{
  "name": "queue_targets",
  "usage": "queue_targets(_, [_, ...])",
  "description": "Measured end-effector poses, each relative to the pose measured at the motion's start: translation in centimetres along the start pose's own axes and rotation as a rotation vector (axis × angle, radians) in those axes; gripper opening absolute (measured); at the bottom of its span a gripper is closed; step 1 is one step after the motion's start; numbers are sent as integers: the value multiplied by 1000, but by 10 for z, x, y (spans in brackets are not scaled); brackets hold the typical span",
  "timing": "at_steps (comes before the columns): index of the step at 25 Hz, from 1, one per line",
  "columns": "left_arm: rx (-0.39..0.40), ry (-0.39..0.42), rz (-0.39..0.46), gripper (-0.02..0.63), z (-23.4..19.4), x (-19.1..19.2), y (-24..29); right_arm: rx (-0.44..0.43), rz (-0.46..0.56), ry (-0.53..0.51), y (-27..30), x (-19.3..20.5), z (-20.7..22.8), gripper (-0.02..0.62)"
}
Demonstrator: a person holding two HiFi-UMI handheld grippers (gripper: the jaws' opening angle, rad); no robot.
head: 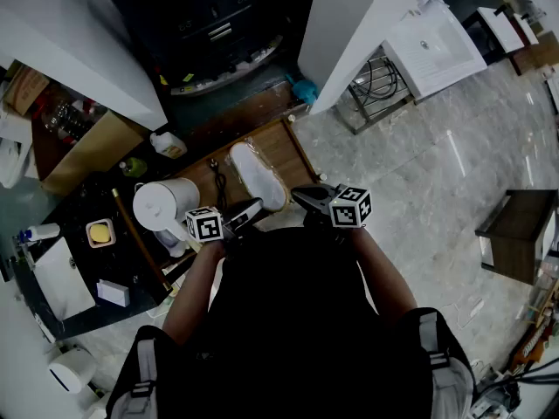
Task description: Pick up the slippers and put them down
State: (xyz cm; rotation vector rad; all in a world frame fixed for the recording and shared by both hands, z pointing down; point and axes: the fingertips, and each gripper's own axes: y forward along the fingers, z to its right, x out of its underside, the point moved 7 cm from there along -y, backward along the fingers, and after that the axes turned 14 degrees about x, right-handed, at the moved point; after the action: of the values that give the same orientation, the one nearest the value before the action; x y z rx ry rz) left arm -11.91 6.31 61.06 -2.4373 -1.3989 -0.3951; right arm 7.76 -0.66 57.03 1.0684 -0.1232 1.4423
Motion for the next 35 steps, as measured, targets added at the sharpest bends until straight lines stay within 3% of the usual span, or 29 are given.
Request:
queue_targets(10, [-25, -7, -36, 14, -7, 7, -1, 12, -1, 4, -8, 3, -5, 6])
queue_targets(23, [-63, 11, -18, 19, -22, 10, -10, 0, 23, 15, -19, 4, -9, 6])
queue_targets(26, [-84, 5, -32, 115, -27, 12, -10, 8, 29, 17, -21, 4, -8, 6])
queue_targets(31, [-83, -21, -34, 138, -34, 13, -9, 23, 32, 24, -25, 5, -4, 6])
queue_targets(35, [-104, -58, -3, 203, -43, 15, -12, 37, 26, 26, -26, 7, -2, 6])
